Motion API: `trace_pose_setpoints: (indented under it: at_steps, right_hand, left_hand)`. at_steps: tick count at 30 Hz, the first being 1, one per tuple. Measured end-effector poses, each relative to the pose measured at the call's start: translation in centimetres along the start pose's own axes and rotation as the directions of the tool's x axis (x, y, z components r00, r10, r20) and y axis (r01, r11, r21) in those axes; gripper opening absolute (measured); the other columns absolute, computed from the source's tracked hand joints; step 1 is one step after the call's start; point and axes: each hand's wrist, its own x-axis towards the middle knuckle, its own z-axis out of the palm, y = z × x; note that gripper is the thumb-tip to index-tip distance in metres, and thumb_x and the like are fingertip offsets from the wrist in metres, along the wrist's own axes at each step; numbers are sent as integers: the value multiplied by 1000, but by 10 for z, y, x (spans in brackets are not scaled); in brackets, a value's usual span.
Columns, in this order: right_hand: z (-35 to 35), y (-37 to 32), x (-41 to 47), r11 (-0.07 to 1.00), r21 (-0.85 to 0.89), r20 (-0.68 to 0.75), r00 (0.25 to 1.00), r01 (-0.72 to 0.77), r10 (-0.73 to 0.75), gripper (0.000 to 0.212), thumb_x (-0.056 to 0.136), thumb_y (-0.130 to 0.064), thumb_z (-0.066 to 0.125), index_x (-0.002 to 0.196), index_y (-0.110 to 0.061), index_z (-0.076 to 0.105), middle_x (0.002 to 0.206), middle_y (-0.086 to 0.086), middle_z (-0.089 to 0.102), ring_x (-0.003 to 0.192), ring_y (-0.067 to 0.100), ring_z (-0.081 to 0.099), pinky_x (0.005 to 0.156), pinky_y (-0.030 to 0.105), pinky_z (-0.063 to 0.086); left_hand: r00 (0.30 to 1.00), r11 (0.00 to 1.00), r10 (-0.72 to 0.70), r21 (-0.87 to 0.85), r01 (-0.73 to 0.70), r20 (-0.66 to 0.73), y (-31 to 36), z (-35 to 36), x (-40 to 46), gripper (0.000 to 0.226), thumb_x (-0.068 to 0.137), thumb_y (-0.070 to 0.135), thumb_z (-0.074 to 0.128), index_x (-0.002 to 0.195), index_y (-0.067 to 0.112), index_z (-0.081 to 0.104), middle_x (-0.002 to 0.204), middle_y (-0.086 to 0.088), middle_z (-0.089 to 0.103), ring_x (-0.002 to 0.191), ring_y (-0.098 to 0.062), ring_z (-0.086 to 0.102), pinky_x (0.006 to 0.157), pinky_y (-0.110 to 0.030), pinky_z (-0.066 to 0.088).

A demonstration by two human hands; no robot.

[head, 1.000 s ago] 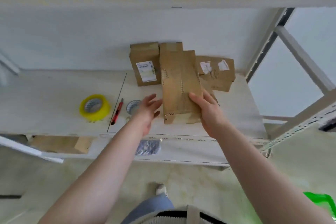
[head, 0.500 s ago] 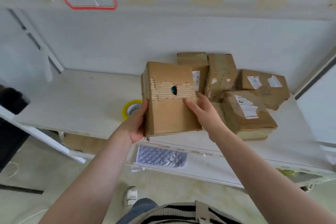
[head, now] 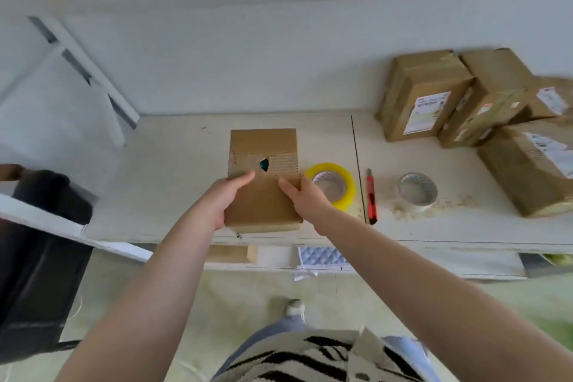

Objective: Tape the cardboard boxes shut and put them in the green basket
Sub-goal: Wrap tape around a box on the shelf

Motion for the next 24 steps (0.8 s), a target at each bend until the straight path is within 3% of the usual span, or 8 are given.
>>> trace_pose_setpoints:
  at_steps: [2, 4, 7, 12, 15, 18, 22, 24]
  right_hand:
    - [-1, 6, 5, 997, -73, -28, 999, 33, -35, 46, 101, -46, 41, 137, -20, 50, 131, 2, 59, 116, 19, 55, 101, 36, 44]
    - [-15, 20, 14, 952, -301, -180, 976, 64, -123, 40, 104, -31, 39, 136, -13, 53, 137, 6, 54, 125, 23, 48, 102, 31, 37]
    - [-42, 48, 28, 690, -722, -114, 975, 51, -191, 33, 100, -26, 48, 128, -11, 57, 134, 10, 55, 131, 30, 42, 109, 33, 28]
    - [-47, 74, 36, 383, -920, -4, 978, 79, -210, 46, 96, -38, 55, 139, -25, 46, 133, 3, 59, 136, 26, 39, 120, 34, 10]
    - [-59, 69, 32, 589, -807, -172, 943, 31, -286, 43, 94, -24, 61, 136, -20, 53, 135, 7, 58, 133, 30, 41, 104, 36, 35]
    - [-95, 51, 14, 849, -528, -347, 912, 3, -219, 40, 93, -20, 64, 132, -15, 59, 122, 10, 64, 111, 33, 57, 81, 31, 42]
    - [-138, 14, -23, 868, -444, -248, 901, 221, -356, 24, 90, -9, 66, 114, -14, 67, 92, -1, 66, 84, 17, 59, 70, 13, 42]
    - [-144, -4, -33, 881, -363, -184, 904, 303, -387, 16, 90, -8, 65, 105, -12, 67, 91, 11, 69, 86, 28, 60, 78, 30, 47]
  left_hand:
    - [999, 1000, -8, -25, 7, -42, -7, -8, 16, 47, 78, 53, 74, 109, 17, 67, 106, -7, 72, 93, -26, 68, 76, -38, 54]
    - [1000, 999, -9, -44, 8, -22, -15, -16, 29, 44, 83, 48, 72, 112, 16, 65, 111, -6, 70, 96, -23, 66, 89, -40, 50]
    - [1000, 999, -28, -44, 27, -14, -24, -28, 42, 60, 84, 49, 71, 131, 14, 57, 124, -4, 64, 117, -24, 58, 109, -46, 37]
    - [998, 999, -23, -49, 25, 50, -24, -29, 52, 66, 83, 51, 70, 136, 16, 54, 138, -5, 56, 132, -27, 47, 115, -49, 29]
    - [995, 999, -16, -48, 21, 95, -20, -16, 55, 71, 83, 53, 69, 140, 16, 51, 145, -5, 50, 137, -29, 42, 117, -53, 25]
    - [990, 1000, 3, -28, 1, 140, -15, 12, 57, 63, 87, 51, 65, 138, 16, 52, 145, -4, 51, 135, -28, 44, 115, -50, 28]
    - [984, 1000, 5, 17, -9, 179, -9, 58, 59, 69, 85, 53, 66, 140, 15, 49, 140, -8, 54, 128, -31, 50, 111, -53, 36]
    - [995, 970, 82, 224, -95, 64, -8, 72, 60, 82, 86, 56, 64, 149, 14, 34, 148, -12, 39, 134, -33, 42, 112, -50, 35]
